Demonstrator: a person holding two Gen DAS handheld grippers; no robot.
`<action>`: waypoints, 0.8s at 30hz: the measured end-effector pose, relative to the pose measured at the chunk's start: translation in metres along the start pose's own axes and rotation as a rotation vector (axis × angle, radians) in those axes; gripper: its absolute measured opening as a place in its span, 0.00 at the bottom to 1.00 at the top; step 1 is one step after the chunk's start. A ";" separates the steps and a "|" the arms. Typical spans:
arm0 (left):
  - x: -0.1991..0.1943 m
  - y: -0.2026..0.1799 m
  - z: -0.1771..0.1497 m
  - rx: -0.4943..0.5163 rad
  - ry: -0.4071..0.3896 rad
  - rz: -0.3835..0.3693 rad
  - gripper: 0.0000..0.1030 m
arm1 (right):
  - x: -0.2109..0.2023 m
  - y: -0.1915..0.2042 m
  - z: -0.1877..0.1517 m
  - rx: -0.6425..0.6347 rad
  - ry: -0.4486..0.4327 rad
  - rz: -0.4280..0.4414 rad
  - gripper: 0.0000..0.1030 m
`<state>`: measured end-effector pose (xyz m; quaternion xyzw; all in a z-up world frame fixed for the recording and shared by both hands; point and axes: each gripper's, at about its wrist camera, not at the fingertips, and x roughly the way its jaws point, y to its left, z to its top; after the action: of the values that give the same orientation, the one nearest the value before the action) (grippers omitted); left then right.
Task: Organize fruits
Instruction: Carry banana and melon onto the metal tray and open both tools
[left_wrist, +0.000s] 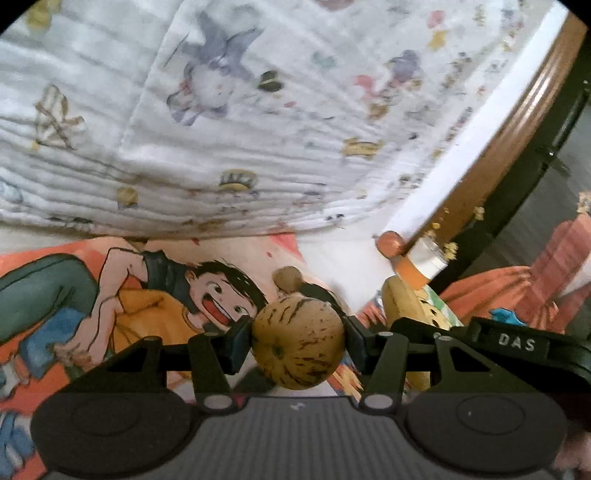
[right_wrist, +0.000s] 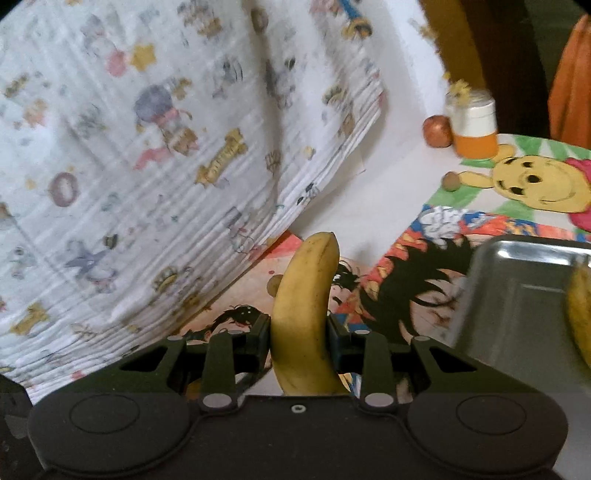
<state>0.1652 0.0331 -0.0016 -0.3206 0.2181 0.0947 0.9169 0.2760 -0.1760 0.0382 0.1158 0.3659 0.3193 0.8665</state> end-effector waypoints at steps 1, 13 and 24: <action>-0.006 -0.003 -0.002 0.007 0.002 -0.006 0.56 | -0.011 -0.003 -0.004 0.007 -0.010 0.001 0.33; -0.045 -0.044 -0.036 0.076 0.028 -0.077 0.56 | -0.113 -0.056 -0.055 0.130 -0.168 -0.096 0.33; -0.051 -0.083 -0.078 0.180 0.108 -0.197 0.56 | -0.153 -0.100 -0.109 0.251 -0.294 -0.183 0.33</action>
<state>0.1191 -0.0824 0.0130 -0.2618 0.2425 -0.0329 0.9336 0.1650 -0.3535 0.0036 0.2344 0.2816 0.1709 0.9146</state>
